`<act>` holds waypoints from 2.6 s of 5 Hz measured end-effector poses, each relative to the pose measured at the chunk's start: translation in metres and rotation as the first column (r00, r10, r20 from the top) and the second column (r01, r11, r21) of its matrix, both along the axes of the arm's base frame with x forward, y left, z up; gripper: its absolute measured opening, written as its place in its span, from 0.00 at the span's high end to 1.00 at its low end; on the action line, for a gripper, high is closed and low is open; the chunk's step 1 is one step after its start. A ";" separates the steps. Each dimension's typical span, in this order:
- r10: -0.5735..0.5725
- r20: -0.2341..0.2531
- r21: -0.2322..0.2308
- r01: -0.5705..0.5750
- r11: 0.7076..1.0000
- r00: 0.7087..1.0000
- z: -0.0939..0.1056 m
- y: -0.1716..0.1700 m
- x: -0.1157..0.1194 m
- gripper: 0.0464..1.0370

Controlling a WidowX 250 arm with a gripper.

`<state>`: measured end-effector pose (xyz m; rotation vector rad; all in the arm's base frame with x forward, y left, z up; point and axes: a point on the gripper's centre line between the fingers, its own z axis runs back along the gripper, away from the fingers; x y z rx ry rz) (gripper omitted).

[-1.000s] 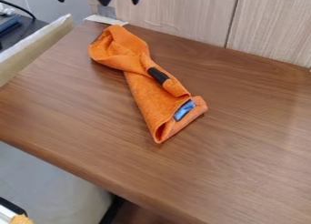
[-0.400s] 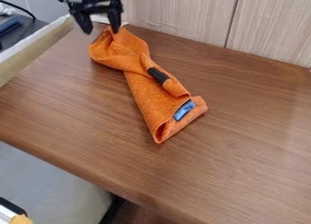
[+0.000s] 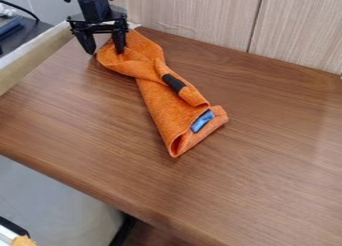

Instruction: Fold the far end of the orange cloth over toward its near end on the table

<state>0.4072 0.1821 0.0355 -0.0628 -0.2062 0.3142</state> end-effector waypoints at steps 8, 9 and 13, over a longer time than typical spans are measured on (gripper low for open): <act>-0.122 0.147 -0.062 0.133 0.989 0.981 0.093 -0.082 -0.004 0.97; -0.234 0.159 -0.059 0.246 0.967 0.959 0.100 -0.127 -0.028 0.97; -0.489 0.140 -0.025 0.497 0.868 0.861 0.045 -0.198 -0.071 0.97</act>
